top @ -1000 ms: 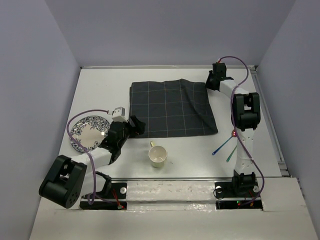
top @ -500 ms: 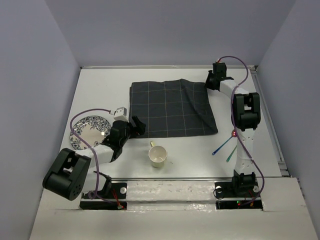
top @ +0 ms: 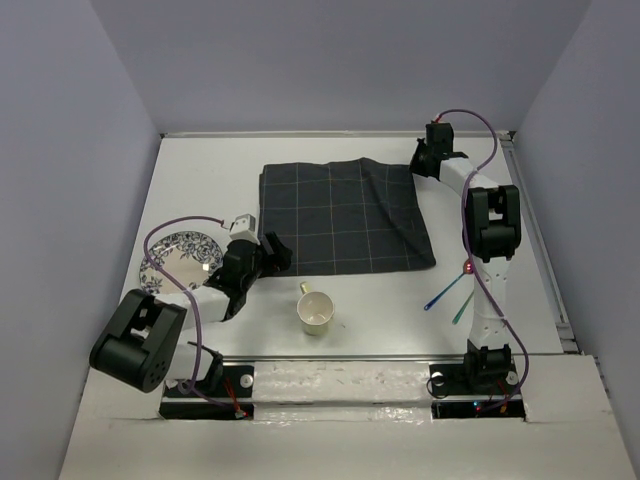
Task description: Set the dinner table for one person
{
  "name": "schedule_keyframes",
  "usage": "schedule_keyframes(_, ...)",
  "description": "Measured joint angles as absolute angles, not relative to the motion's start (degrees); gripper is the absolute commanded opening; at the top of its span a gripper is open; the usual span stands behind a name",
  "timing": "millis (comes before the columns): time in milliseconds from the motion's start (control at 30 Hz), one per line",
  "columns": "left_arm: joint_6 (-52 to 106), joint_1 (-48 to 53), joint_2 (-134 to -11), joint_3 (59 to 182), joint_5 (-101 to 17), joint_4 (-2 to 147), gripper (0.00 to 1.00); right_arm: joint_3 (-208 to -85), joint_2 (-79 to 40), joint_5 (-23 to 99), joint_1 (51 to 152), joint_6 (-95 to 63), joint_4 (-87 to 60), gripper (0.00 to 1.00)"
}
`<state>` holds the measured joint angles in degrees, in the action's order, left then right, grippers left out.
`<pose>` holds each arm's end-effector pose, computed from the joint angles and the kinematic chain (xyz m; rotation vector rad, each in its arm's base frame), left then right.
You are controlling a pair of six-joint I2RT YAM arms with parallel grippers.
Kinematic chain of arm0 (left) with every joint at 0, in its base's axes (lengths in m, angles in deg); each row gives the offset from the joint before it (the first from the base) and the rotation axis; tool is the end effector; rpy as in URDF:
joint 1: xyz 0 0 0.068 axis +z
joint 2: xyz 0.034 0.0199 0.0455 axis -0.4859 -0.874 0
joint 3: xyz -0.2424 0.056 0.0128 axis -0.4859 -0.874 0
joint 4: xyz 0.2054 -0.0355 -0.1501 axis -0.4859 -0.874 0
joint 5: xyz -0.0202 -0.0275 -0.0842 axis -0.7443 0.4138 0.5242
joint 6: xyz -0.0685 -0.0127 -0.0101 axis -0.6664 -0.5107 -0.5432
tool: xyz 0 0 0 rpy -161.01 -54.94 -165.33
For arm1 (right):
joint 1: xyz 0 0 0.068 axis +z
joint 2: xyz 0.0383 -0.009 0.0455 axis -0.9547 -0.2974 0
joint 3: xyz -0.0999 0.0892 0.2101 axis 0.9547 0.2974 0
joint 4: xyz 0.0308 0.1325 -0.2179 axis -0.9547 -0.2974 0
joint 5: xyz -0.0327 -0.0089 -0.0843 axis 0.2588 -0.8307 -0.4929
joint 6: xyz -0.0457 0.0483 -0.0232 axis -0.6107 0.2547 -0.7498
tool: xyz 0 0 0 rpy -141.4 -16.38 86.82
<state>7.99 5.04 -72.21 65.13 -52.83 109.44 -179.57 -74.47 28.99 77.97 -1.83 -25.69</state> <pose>0.2386 -0.1037 0.1285 -0.1401 1.9476 -0.5981 0.5311 0.0474 0.1391 0.3275 2.2561 0.2128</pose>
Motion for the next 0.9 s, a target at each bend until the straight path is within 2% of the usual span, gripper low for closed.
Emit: schedule_keyframes(900,8.05,5.08,-74.94,66.81,-54.14,108.0,0.94,-181.21,-74.47,26.15,77.97,-2.55,-21.38,0.0)
